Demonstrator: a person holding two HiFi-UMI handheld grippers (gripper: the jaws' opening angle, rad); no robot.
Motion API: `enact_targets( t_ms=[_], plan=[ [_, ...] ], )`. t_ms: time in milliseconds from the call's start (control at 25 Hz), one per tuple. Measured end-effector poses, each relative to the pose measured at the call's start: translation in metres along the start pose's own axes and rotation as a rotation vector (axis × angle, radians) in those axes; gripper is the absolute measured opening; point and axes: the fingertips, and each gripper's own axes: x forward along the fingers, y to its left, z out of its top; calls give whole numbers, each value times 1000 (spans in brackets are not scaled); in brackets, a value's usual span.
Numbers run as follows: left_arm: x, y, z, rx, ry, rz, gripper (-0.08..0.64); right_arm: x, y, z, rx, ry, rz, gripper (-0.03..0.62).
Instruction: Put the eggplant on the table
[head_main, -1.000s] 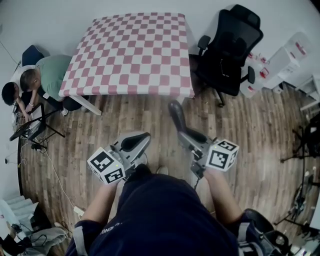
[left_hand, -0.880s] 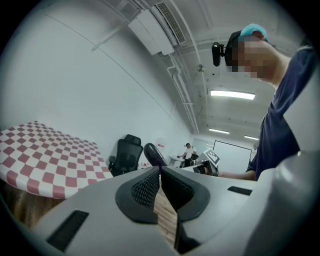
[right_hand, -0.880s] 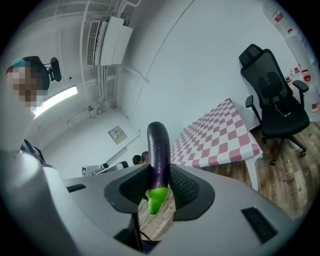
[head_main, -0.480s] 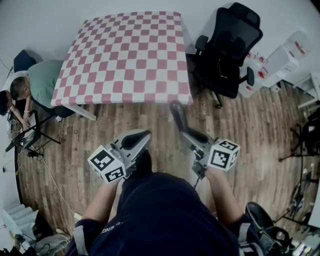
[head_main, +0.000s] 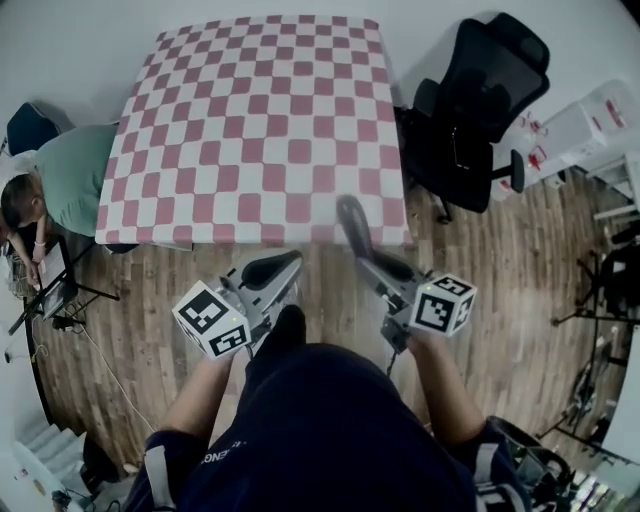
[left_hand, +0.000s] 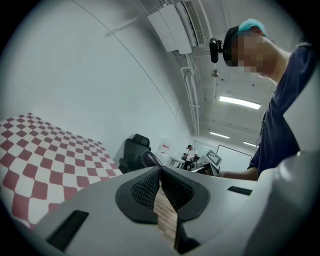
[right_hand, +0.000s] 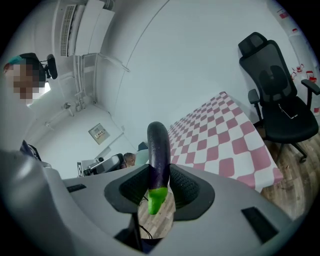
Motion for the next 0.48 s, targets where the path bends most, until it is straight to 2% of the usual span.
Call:
enact_targets(
  t_ms=[80, 160, 240, 360, 480],
  plan=[
    [-1, -9, -28, 50, -17, 2, 35, -5, -14, -27, -30, -12, 6, 135],
    [-7, 3, -7, 24, 12, -14, 35, 4, -2, -14, 8, 15, -35, 135],
    [-6, 41, 37, -5, 42, -28, 35, 33, 10, 30, 47, 36, -72, 135],
    [25, 128, 92, -11, 64, -36, 34, 97, -15, 107, 68, 46, -103, 135],
    [60, 210, 156, -96, 131, -48, 35, 153, -35, 188, 159, 107, -160, 135]
  ],
)
